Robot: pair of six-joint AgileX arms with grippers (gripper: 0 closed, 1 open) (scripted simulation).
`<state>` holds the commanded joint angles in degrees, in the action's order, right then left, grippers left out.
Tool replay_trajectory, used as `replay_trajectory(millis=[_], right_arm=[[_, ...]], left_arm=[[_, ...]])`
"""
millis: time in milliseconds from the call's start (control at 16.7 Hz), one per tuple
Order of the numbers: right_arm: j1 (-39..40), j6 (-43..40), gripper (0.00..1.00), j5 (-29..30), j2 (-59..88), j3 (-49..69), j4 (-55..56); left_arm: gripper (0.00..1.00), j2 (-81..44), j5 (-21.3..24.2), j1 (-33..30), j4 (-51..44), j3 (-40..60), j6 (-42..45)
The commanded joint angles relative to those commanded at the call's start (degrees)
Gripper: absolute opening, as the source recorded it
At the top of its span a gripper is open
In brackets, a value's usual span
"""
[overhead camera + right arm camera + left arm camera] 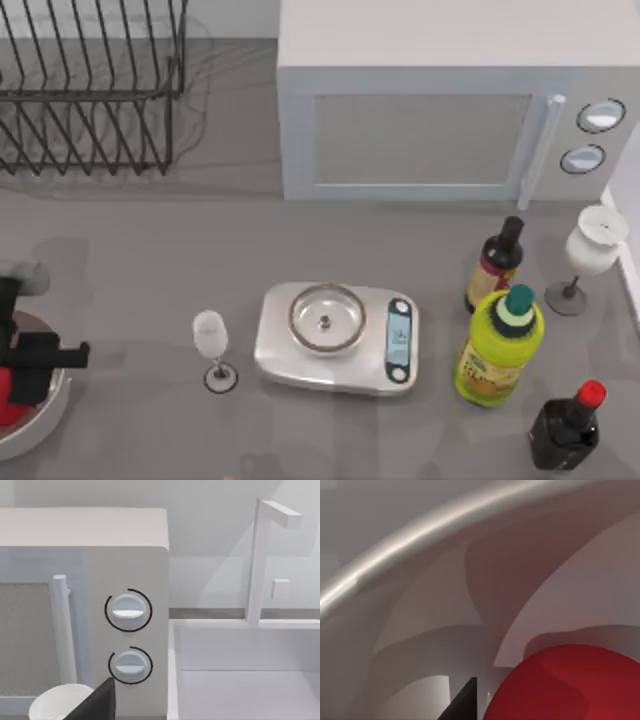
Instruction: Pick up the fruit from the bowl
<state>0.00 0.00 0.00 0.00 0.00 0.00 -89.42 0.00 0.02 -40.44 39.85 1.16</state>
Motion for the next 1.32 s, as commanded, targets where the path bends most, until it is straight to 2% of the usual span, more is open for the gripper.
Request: replay_trajectory(millis=[240,300,720,960,1140,1320], right_arm=[[0.0,0.0,1.0,0.0,0.0,0.0,0.0],[0.0,0.0,1.0,0.0,0.0,0.0,0.0],[0.0,0.0,1.0,0.0,0.0,0.0,0.0],[0.0,0.0,1.0,0.0,0.0,0.0,0.0],[0.0,0.0,1.0,0.0,0.0,0.0,0.0],[0.0,0.0,1.0,0.0,0.0,0.0,0.0]], left_arm=[[0.02,0.0,0.0,0.0,0.0,0.0,0.0],[0.0,0.0,0.0,0.0,0.0,0.0,0.0],[0.0,0.0,0.0,0.0,0.0,0.0,0.0],[0.0,0.64,-0.08,0.15,-2.18,3.29,0.13],[0.0,0.27,-0.08,0.02,-9.66,10.56,0.0],[0.0,0.42,-0.09,-0.17,-22.42,22.76,-0.19]])
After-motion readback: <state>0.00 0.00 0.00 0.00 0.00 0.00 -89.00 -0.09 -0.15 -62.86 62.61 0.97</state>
